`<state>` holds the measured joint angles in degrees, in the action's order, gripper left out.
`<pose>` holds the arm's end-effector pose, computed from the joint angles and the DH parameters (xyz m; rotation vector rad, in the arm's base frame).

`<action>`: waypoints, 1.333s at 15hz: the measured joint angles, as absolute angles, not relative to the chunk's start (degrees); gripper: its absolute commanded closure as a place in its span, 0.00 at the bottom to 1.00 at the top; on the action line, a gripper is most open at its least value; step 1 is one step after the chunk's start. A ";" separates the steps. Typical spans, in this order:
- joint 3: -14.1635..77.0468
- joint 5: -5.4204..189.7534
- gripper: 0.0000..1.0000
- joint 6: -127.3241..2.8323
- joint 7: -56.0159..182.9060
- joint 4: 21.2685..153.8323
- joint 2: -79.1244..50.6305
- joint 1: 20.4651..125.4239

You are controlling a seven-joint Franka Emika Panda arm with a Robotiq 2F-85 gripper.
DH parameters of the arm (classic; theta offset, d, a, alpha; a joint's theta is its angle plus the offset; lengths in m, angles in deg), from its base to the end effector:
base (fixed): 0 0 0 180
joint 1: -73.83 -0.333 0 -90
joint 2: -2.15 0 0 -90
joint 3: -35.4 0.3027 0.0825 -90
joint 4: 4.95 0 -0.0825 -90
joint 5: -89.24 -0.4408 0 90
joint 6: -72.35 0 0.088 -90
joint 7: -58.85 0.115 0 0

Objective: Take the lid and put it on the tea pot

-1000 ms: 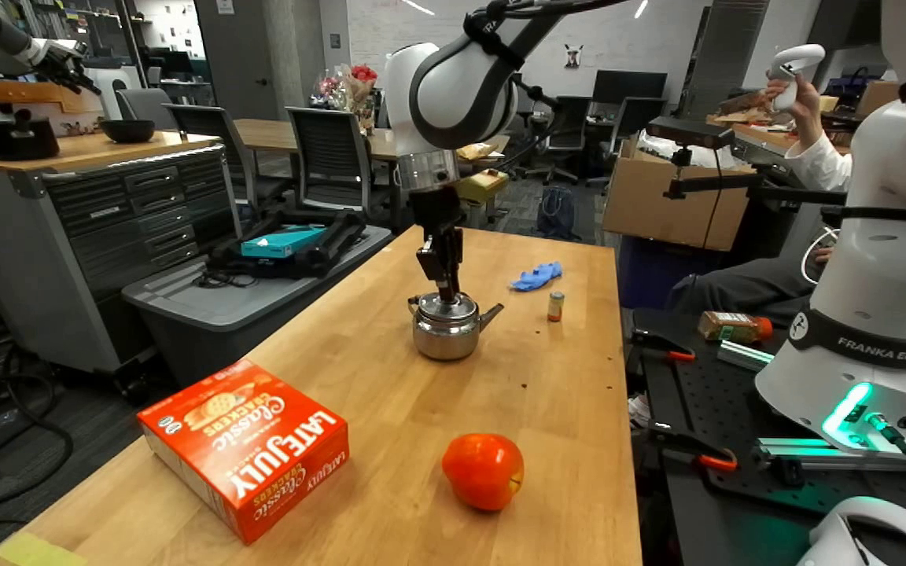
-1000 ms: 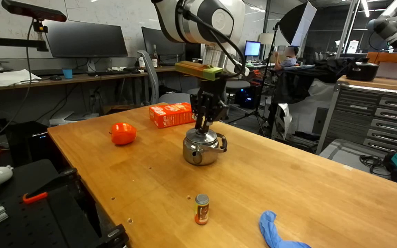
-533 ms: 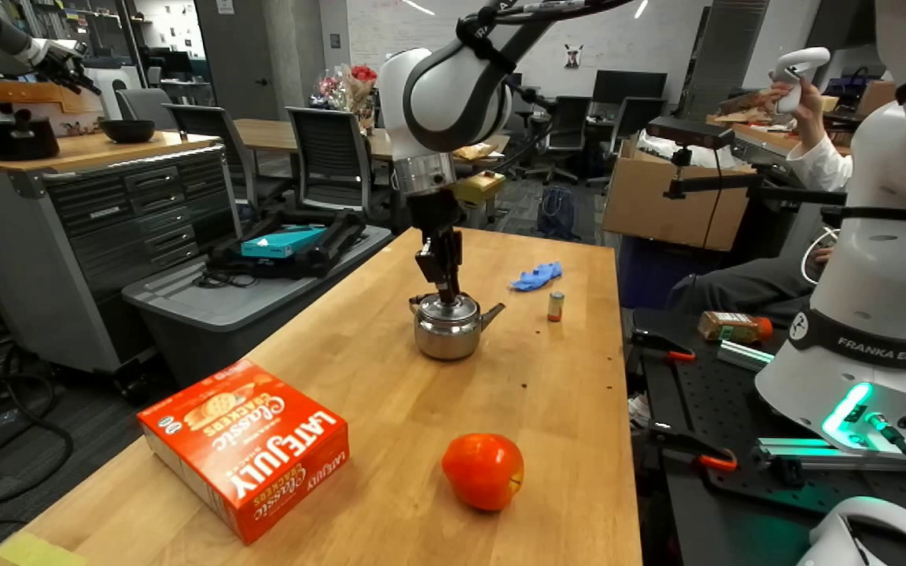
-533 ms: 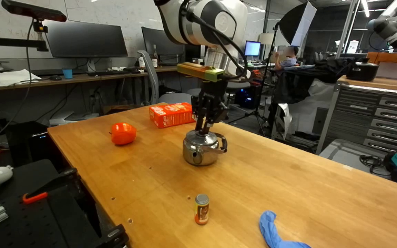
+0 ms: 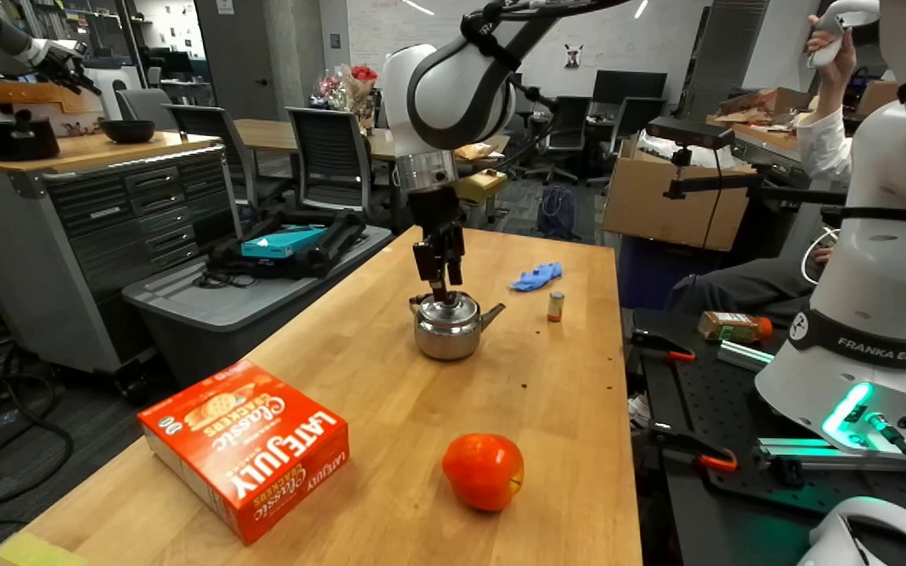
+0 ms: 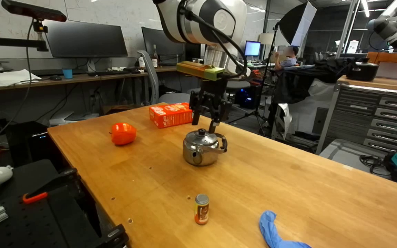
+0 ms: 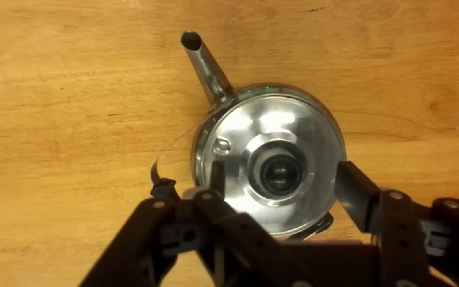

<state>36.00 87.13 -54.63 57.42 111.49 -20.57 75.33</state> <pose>0.6054 -0.0079 0.1699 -3.0887 0.0254 0.3285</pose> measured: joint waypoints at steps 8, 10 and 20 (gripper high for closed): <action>35.99 87.50 0.00 -63.48 55.39 122.54 -9.92 75.33; 35.97 87.50 0.00 -65.78 55.19 125.39 -6.99 75.33; 35.84 90.79 0.00 -64.33 56.95 133.21 3.85 75.33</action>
<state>35.84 90.79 -64.33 56.95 133.21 3.85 75.33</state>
